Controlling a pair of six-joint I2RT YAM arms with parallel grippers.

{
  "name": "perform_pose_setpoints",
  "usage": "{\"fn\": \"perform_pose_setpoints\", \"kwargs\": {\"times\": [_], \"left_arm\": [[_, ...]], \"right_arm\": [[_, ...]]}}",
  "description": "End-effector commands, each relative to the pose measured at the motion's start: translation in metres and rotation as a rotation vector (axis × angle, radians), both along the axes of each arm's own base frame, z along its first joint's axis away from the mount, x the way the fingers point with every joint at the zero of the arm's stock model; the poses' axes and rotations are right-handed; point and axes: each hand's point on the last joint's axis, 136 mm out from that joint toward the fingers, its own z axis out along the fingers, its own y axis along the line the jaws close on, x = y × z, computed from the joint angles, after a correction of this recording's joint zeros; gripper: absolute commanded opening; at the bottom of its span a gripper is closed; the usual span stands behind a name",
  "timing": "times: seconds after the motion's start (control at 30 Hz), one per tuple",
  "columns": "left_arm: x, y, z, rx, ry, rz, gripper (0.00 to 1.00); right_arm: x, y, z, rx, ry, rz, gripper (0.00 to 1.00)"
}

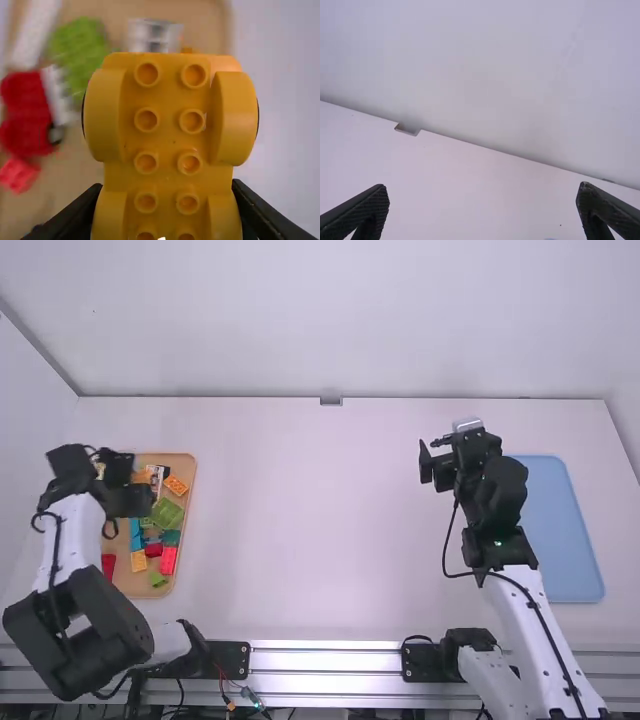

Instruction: Assemble lego blocks to make yellow taxi

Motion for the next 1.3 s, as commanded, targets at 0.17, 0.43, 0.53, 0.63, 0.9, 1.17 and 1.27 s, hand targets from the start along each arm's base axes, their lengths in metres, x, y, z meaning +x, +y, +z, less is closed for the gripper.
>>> {"fn": "perform_pose_setpoints", "kwargs": {"times": [0.17, 0.43, 0.53, 0.63, 0.9, 1.17, 1.27], "left_arm": [[0.029, -0.135, -0.006, 0.106, 0.045, -0.514, 0.34], [0.031, -0.245, -0.038, 0.177, 0.103, -0.903, 0.39], [0.027, -0.285, -0.053, 0.175, 0.157, -1.044, 0.31], [0.022, -0.319, -0.073, 0.207, 0.206, -1.191, 0.27], [0.012, -0.373, -0.105, 0.249, 0.178, -1.399, 0.22], [0.001, -0.402, -0.108, 0.199, 0.113, -1.503, 0.27], [0.001, -0.394, -0.12, 0.224, 0.147, -1.492, 0.25]], "right_arm": [[0.003, 0.003, 0.018, 0.038, -0.03, 0.007, 0.99], [-0.006, 0.003, 0.019, 0.056, -0.012, 0.003, 0.99], [-0.014, 0.002, 0.024, 0.053, -0.016, 0.003, 0.99], [-0.024, 0.001, 0.03, 0.053, -0.027, 0.003, 0.99], [-0.042, 0.0, 0.044, 0.054, -0.057, 0.004, 0.99], [-0.042, 0.001, 0.043, 0.057, -0.054, 0.004, 0.99], [-0.037, 0.001, 0.037, 0.056, -0.035, 0.003, 0.99]]}}
